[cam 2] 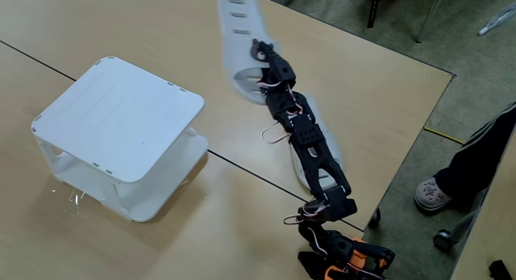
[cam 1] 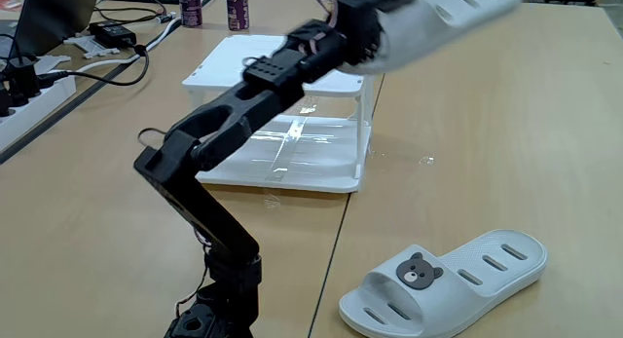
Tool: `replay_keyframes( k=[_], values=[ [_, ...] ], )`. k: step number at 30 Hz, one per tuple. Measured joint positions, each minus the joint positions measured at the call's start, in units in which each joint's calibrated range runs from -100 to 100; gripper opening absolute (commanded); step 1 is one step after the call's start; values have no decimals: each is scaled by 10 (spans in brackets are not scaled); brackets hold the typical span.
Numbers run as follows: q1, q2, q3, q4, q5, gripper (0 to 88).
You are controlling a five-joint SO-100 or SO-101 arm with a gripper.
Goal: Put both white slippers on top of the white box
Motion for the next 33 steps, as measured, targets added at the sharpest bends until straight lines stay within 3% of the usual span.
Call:
replay_keyframes(
  k=[4, 10, 18, 24, 33],
  values=[
    [-77, -12, -1, 0, 0, 8],
    [-281, -12, -1, 0, 0, 8],
    [-453, -12, -1, 0, 0, 8],
    [-451, 78, -13, -1, 0, 8],
    [-420, 282, -215, 0, 0, 8]
  ],
)
